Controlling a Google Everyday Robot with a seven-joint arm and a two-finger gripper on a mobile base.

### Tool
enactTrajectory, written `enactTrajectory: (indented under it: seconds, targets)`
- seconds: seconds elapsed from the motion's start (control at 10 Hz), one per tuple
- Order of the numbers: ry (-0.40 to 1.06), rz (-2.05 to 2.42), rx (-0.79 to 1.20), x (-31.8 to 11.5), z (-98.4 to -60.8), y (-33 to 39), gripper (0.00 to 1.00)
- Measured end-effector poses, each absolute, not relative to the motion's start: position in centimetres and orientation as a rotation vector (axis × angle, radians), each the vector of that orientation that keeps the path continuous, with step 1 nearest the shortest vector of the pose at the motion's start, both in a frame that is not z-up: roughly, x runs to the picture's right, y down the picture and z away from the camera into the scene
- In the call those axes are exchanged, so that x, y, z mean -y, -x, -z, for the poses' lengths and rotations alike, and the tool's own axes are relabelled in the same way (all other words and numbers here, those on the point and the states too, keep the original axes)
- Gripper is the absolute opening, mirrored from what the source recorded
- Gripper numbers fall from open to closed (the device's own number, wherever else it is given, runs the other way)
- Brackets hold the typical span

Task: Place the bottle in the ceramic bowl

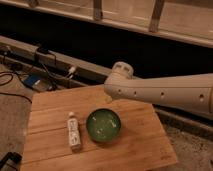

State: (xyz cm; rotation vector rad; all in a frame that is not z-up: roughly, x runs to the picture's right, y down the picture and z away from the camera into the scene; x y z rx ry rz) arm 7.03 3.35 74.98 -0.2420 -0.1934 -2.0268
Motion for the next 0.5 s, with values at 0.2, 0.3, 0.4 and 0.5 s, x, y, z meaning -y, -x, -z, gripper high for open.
enactTrajectory:
  seconds: [0.2, 0.3, 0.4, 0.5]
  targets:
    - [0.242, 2.027, 0.193, -3.35, -74.98, -7.03, 0.80]
    - [0.243, 2.027, 0.196, -3.46, -75.06, -7.03, 0.80]
    - [0.243, 2.027, 0.195, -3.42, -75.04, -7.03, 0.80]
    - [0.243, 2.026, 0.195, -3.43, -75.05, -7.04, 0.80]
